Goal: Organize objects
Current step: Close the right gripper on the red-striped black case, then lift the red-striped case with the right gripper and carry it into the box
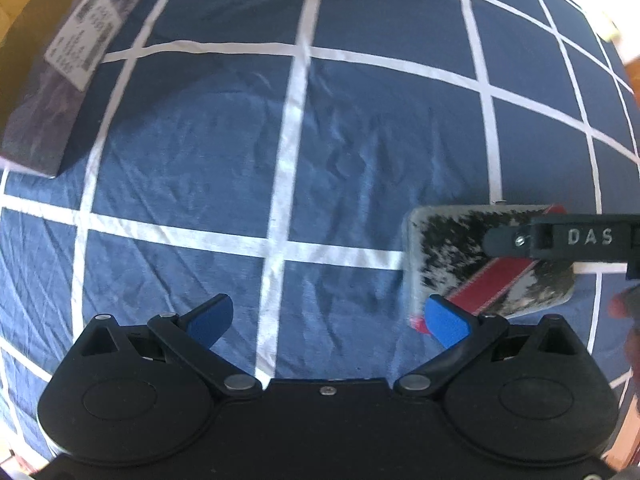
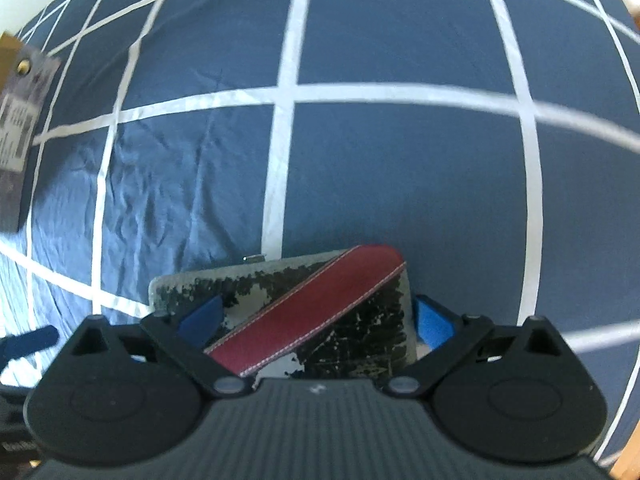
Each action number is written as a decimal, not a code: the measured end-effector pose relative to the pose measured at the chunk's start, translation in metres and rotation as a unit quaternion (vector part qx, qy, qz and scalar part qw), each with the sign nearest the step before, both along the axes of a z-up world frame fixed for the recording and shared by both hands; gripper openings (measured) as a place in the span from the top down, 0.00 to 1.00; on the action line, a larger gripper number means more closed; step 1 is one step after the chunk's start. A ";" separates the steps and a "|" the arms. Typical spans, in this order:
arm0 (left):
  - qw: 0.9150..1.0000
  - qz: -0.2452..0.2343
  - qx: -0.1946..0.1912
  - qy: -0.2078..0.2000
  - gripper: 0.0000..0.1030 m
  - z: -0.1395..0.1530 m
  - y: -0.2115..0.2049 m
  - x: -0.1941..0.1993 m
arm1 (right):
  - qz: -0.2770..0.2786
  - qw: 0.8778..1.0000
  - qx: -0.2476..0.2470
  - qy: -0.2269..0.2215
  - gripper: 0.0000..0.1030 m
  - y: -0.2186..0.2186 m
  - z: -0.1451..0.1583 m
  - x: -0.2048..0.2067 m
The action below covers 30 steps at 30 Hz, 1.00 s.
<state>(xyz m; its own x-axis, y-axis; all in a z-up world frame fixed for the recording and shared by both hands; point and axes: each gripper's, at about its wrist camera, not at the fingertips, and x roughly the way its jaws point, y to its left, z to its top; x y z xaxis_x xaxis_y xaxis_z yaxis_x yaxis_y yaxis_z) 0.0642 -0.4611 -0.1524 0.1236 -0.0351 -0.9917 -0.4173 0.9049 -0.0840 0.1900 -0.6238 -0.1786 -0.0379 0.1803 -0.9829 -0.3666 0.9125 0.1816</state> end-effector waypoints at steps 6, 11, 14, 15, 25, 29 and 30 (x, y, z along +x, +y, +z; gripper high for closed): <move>1.000 -0.017 -0.012 -0.002 0.00 -0.007 -0.012 0.007 | -0.033 0.999 0.013 0.000 0.03 -0.006 0.000 -0.020; 0.999 -0.029 -0.021 0.001 0.00 -0.014 -0.025 0.017 | -0.043 0.999 0.022 -0.004 0.04 -0.012 0.000 -0.018; 0.999 -0.036 -0.030 0.000 0.00 -0.018 -0.032 0.024 | -0.034 0.999 0.025 -0.010 0.04 -0.008 -0.001 -0.021; 0.999 -0.039 -0.032 -0.001 0.00 -0.019 -0.034 0.026 | -0.032 0.999 0.026 -0.012 0.04 -0.010 0.001 -0.022; 0.996 -0.056 -0.069 -0.010 0.14 -0.023 -0.050 0.044 | -0.025 0.999 0.030 -0.030 0.09 -0.006 0.000 -0.018; 0.996 -0.055 -0.071 -0.009 0.16 -0.025 -0.054 0.045 | -0.026 0.999 0.029 -0.030 0.12 -0.008 0.001 -0.018; 0.996 -0.055 -0.072 -0.009 0.16 -0.028 -0.053 0.050 | -0.028 0.999 0.029 -0.031 0.13 -0.008 0.001 -0.018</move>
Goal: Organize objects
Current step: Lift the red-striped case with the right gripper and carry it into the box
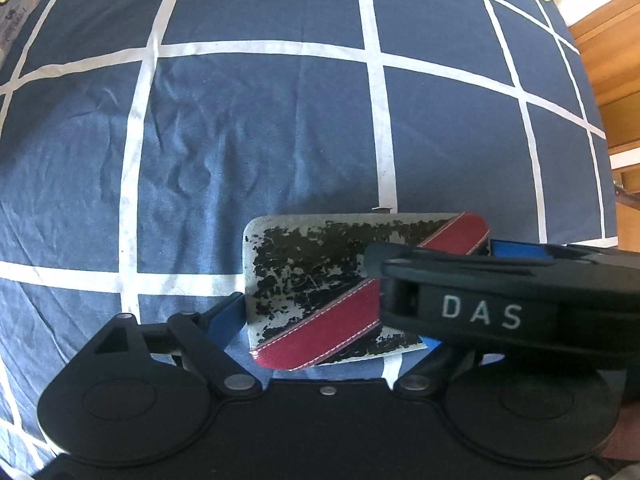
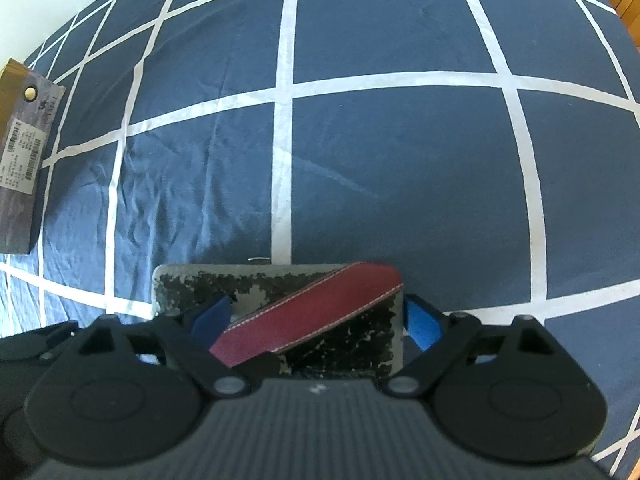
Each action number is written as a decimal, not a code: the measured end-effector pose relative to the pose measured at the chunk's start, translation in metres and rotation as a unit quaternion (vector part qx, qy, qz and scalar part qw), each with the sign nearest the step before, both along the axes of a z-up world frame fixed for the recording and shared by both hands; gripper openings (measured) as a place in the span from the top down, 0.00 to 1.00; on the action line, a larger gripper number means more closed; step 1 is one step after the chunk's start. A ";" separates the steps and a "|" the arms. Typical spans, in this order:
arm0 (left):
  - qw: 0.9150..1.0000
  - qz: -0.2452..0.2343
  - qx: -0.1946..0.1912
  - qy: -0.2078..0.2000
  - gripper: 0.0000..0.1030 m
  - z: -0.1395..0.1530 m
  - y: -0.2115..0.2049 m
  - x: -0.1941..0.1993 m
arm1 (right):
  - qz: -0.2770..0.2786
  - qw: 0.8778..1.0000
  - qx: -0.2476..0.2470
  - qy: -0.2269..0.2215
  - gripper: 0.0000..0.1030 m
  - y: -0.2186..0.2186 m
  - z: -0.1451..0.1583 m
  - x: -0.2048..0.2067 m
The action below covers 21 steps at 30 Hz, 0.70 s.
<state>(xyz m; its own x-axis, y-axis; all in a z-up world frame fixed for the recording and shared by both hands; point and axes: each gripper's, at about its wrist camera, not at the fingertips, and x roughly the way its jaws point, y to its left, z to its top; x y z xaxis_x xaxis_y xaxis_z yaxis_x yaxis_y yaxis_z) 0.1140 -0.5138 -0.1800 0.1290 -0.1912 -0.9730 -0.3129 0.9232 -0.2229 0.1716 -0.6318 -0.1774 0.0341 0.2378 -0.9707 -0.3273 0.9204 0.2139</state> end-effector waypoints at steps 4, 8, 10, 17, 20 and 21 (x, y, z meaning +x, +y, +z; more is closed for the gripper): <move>1.000 0.001 0.004 -0.003 0.17 0.000 -0.002 0.001 | -0.002 1.000 0.001 -0.002 0.16 -0.003 0.001 -0.001; 1.000 -0.002 0.011 -0.006 0.18 0.003 -0.003 -0.001 | -0.007 1.000 0.005 -0.007 0.17 -0.007 0.003 -0.002; 1.000 -0.004 0.018 -0.009 0.19 0.010 0.002 -0.005 | -0.009 1.000 0.008 -0.009 0.17 -0.008 0.005 -0.004; 0.999 -0.006 0.030 -0.022 0.21 0.035 0.006 -0.014 | -0.016 0.999 0.026 -0.018 0.17 -0.009 0.026 -0.015; 0.999 -0.011 0.040 -0.029 0.21 0.052 0.009 -0.022 | -0.014 0.999 0.032 -0.028 0.17 -0.006 0.040 -0.021; 0.999 -0.010 0.043 -0.031 0.21 0.056 0.010 -0.024 | -0.014 0.999 0.034 -0.030 0.17 -0.005 0.046 -0.023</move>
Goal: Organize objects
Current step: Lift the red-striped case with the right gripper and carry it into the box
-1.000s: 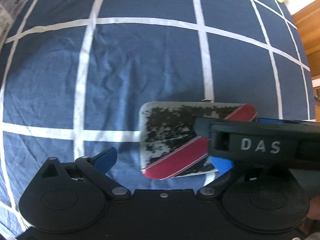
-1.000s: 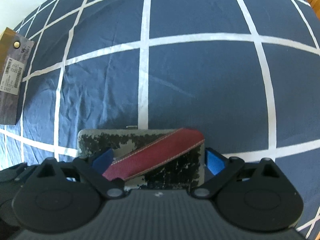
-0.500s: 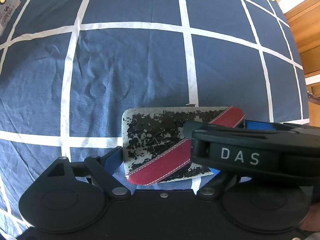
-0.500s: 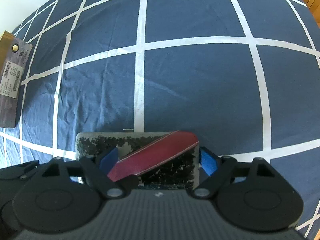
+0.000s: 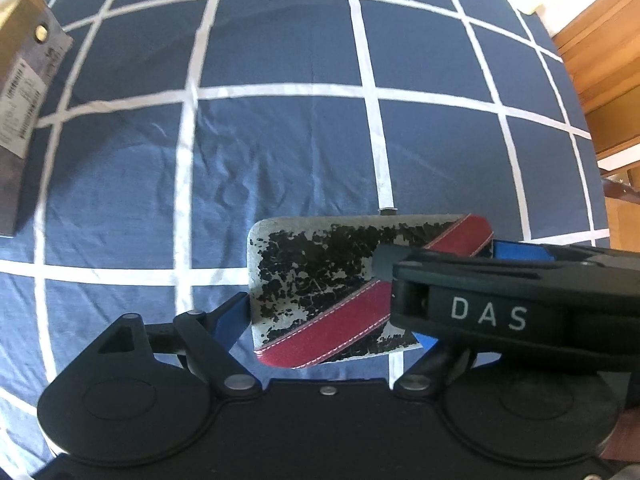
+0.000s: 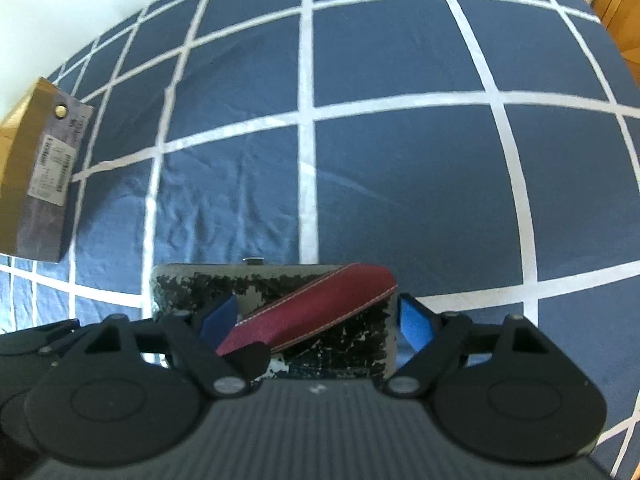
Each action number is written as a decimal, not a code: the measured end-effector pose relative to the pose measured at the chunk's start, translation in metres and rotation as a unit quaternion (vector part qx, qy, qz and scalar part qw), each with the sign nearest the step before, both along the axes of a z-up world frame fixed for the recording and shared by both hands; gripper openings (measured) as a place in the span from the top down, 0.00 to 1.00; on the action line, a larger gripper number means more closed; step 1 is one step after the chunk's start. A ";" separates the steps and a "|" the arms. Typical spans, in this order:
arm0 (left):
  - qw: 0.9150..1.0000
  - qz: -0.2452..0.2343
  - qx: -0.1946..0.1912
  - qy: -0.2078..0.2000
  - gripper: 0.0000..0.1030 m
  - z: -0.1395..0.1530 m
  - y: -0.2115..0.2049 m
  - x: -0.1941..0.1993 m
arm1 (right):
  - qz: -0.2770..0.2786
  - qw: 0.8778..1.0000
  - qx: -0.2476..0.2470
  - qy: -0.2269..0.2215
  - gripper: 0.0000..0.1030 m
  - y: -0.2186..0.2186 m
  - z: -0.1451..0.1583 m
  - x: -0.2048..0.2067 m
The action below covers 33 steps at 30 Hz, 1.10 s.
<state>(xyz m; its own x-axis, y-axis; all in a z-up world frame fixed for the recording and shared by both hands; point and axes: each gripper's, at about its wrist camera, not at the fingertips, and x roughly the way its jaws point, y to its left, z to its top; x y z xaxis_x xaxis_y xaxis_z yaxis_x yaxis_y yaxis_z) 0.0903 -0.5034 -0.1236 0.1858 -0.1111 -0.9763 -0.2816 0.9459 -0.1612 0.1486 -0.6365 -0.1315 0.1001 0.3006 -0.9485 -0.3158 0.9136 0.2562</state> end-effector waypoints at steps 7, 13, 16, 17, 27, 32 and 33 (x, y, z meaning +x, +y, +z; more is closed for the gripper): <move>1.000 0.013 0.016 -0.017 0.21 0.036 0.018 -0.016 | 0.008 1.000 0.014 -0.020 0.18 0.019 0.036 -0.015; 0.999 0.022 0.024 -0.037 0.21 0.054 0.047 -0.028 | 0.021 0.999 0.024 -0.040 0.18 0.047 0.059 -0.025; 0.998 0.022 0.026 -0.045 0.21 0.060 0.065 -0.034 | 0.024 0.998 0.026 -0.051 0.18 0.065 0.066 -0.030; 0.998 0.020 0.027 -0.048 0.21 0.063 0.072 -0.037 | 0.023 0.998 0.026 -0.053 0.18 0.071 0.068 -0.033; 0.997 -0.003 0.034 -0.070 0.21 0.090 0.163 -0.064 | 0.000 0.997 0.034 -0.073 0.18 0.152 0.091 -0.065; 0.996 -0.016 0.039 -0.076 0.21 0.100 0.219 -0.075 | -0.011 0.996 0.039 -0.081 0.18 0.210 0.100 -0.085; 0.996 -0.019 0.040 -0.077 0.21 0.101 0.230 -0.077 | -0.014 0.996 0.040 -0.082 0.18 0.221 0.101 -0.088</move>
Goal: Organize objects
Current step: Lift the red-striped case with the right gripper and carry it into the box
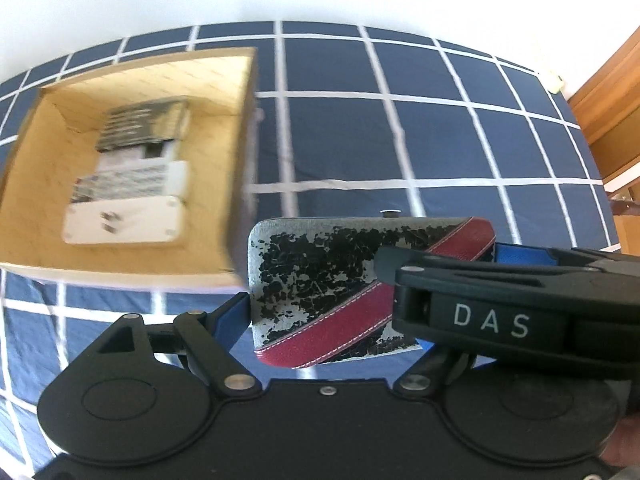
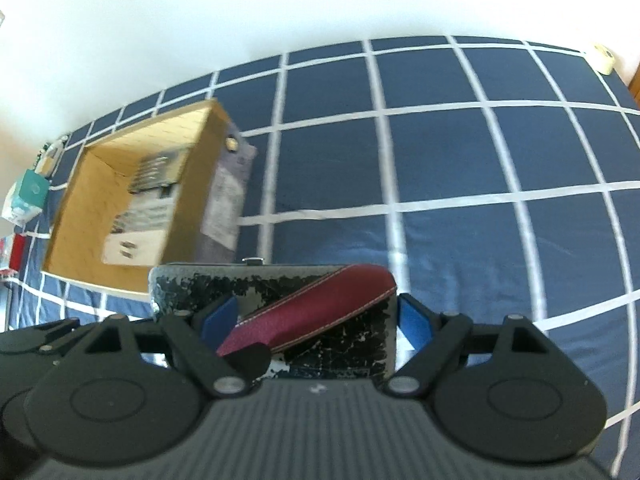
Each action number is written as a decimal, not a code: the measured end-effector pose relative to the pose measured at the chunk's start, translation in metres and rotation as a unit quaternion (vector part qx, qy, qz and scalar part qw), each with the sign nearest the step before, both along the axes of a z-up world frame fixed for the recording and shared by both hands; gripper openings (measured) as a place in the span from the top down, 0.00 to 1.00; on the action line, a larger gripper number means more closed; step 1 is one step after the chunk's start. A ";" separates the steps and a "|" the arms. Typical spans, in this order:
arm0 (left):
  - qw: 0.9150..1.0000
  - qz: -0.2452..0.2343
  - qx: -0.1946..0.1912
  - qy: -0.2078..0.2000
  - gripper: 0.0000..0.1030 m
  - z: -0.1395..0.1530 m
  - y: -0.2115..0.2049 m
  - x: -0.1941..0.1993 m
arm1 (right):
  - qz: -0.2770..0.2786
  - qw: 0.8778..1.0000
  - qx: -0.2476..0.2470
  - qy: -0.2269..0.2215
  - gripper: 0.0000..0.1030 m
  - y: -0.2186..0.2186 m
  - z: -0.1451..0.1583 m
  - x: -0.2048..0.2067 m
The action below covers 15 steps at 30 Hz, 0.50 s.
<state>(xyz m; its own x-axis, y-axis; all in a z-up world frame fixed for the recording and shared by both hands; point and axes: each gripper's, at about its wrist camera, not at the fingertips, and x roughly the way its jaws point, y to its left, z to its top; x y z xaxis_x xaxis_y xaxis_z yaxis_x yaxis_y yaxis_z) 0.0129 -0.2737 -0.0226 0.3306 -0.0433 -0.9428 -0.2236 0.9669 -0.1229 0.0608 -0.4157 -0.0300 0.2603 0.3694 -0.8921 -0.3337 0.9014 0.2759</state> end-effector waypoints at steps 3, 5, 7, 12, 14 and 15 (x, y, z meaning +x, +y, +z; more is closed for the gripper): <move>1.000 -0.010 0.002 -0.004 0.21 0.003 0.031 -0.006 | -0.009 1.000 0.003 -0.004 0.18 0.032 0.003 -0.011; 1.000 -0.014 0.003 -0.004 0.21 0.005 0.049 -0.010 | -0.016 1.000 0.004 -0.006 0.18 0.052 0.005 -0.018; 1.000 -0.017 0.003 -0.005 0.21 0.008 0.067 -0.014 | -0.020 1.000 0.003 -0.007 0.18 0.070 0.006 -0.023; 1.000 -0.016 0.000 -0.006 0.21 0.015 0.106 -0.020 | -0.022 1.000 0.002 -0.007 0.18 0.114 0.013 -0.033; 1.000 -0.013 0.000 -0.007 0.21 0.017 0.121 -0.020 | -0.021 1.000 0.001 -0.009 0.18 0.129 0.017 -0.034; 1.000 -0.011 -0.001 -0.006 0.21 0.017 0.128 -0.019 | -0.019 1.000 0.001 -0.009 0.18 0.137 0.018 -0.034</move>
